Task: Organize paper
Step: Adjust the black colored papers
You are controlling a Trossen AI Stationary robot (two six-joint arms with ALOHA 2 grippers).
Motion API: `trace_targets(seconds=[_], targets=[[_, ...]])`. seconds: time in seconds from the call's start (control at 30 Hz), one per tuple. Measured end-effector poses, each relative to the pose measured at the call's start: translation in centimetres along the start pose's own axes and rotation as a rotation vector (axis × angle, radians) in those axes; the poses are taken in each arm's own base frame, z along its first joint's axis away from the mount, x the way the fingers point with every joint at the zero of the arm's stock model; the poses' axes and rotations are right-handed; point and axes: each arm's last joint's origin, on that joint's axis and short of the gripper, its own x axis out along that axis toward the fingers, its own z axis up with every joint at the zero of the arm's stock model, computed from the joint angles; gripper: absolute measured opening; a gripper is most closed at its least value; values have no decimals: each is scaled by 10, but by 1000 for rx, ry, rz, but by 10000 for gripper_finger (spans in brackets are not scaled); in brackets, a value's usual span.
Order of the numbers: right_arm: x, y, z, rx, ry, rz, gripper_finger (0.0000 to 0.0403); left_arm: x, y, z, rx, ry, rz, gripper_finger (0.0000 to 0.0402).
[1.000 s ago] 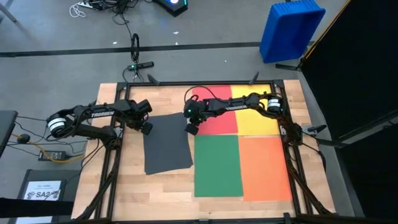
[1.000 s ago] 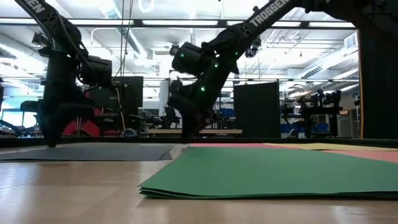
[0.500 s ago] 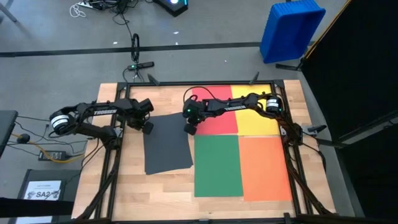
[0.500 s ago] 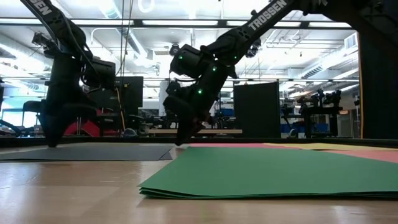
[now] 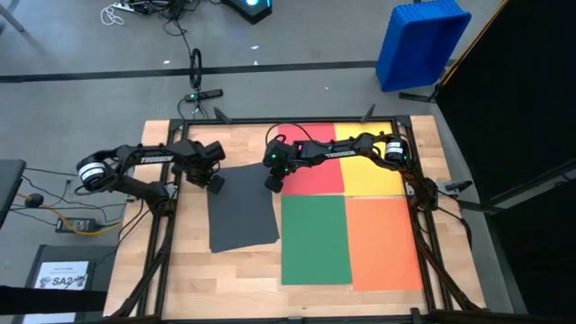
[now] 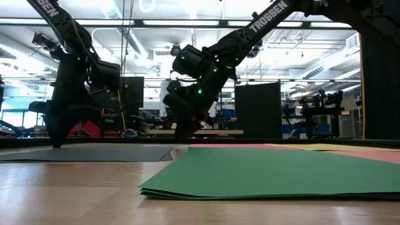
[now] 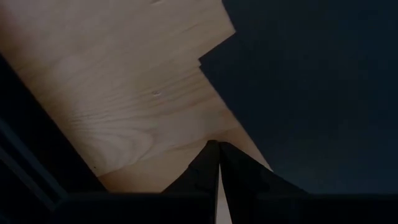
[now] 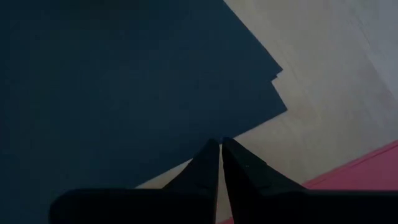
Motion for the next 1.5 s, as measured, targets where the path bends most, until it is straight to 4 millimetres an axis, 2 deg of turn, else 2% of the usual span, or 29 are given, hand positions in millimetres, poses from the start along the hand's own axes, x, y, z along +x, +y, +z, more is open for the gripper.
trace_targets(seconds=[0.2,0.6,0.83,0.97,1.03,1.37,1.5], targets=[[0,0,0,0,4,7,0,2,-3,4,16,32,10,0],[0,0,0,0,-1,22,0,-5,-9,13,37,-12,-37,0],[-6,0,5,-184,-3,-4,0,-5,-9,14,37,-22,-43,0],[-12,9,8,-344,53,-22,0,-5,-9,15,37,-25,-45,0],[-12,12,3,-395,105,-38,0,-5,-10,15,37,-27,-45,0],[-11,7,0,-436,140,-66,0,-5,-10,15,40,-33,-43,0],[3,5,-3,-434,158,-65,0,-5,-10,15,41,-35,-43,0]])
